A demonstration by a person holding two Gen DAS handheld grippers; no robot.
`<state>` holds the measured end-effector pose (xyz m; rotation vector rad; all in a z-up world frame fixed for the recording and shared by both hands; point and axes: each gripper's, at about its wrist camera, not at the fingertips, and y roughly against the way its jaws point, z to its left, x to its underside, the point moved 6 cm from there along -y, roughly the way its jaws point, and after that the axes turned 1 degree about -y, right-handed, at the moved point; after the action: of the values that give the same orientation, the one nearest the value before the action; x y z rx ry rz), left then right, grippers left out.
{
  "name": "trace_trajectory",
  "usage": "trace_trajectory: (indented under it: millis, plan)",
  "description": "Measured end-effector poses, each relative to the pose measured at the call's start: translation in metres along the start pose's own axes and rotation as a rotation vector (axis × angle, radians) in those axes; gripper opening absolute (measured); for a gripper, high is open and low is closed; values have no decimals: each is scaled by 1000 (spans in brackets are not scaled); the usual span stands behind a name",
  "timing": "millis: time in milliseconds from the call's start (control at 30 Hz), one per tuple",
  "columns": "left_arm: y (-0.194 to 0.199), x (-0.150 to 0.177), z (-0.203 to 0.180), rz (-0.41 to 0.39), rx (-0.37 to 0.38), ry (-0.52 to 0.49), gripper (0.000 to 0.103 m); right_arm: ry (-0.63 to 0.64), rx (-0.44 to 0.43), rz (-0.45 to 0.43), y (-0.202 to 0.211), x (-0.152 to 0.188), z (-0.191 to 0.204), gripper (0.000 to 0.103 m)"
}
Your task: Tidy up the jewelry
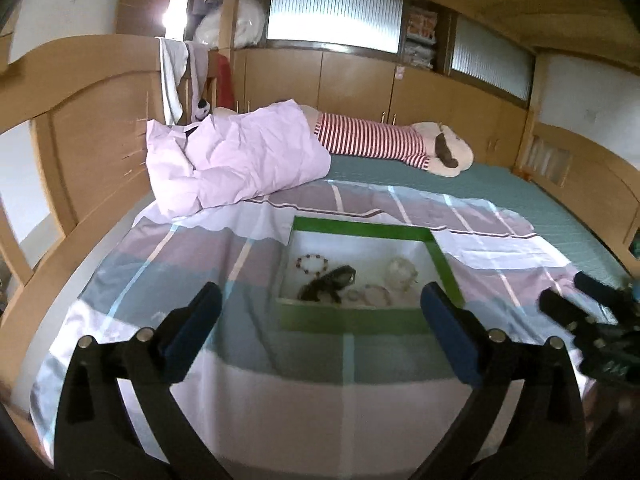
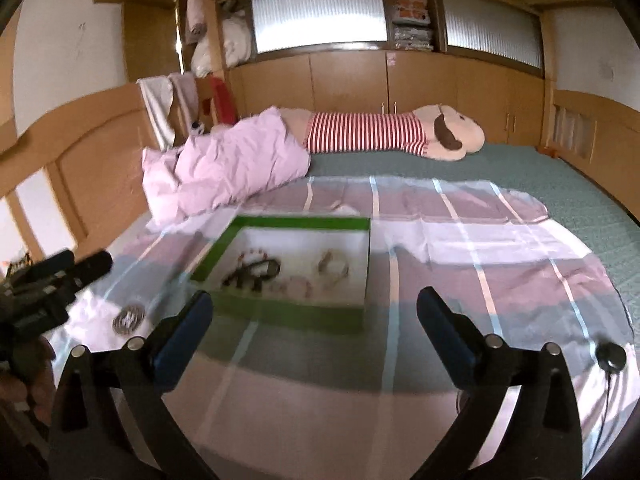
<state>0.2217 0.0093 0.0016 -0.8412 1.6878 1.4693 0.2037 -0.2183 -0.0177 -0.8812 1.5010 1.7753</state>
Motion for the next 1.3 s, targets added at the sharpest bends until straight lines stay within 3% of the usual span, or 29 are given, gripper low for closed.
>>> trace_trajectory:
  millis: [200, 467, 667, 1300]
  plan:
    - [23, 25, -7, 12, 4, 4, 99, 16, -9, 43, 5, 25, 14, 99]
    - [7, 42, -21, 56, -19, -53, 99, 22, 18, 50, -6, 29, 9, 100]
    - [-3, 44, -19, 95, -6, -43, 99, 20, 21, 51, -8, 29, 8, 99]
    - [-6, 47, -24, 108, -1, -65, 99, 22, 14, 55, -8, 30, 10, 99]
